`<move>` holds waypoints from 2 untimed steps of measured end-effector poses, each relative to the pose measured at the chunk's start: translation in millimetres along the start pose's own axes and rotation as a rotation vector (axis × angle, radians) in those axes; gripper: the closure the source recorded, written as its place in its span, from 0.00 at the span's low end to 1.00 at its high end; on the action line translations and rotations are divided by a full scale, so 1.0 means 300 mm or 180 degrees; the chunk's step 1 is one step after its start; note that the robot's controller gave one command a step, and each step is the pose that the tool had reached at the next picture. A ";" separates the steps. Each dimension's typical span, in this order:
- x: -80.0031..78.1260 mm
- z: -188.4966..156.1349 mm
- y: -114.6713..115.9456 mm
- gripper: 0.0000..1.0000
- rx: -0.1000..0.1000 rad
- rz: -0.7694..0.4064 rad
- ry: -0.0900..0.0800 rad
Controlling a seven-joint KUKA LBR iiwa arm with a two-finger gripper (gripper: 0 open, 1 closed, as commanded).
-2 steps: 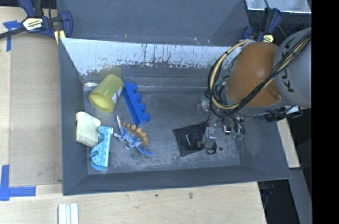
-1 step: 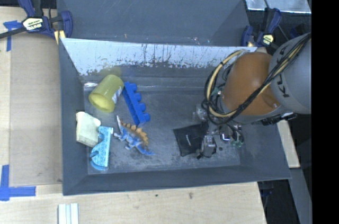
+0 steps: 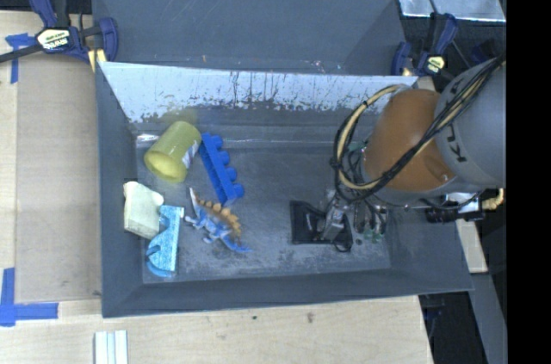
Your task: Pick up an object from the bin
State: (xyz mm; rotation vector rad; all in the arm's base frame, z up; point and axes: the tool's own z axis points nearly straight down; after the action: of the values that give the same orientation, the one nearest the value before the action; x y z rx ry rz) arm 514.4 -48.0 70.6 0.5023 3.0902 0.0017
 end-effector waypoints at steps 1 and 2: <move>0.000 0.000 0.000 1.00 0.0000 -0.0001 0.0000; 0.002 -0.010 0.000 1.00 0.0000 -0.0003 0.0002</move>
Offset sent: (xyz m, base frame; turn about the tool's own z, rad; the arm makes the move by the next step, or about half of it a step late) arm 0.0001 0.0001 0.0382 0.0000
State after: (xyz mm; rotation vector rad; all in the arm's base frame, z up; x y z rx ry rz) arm 513.6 -47.9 73.6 0.5009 3.0911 0.0016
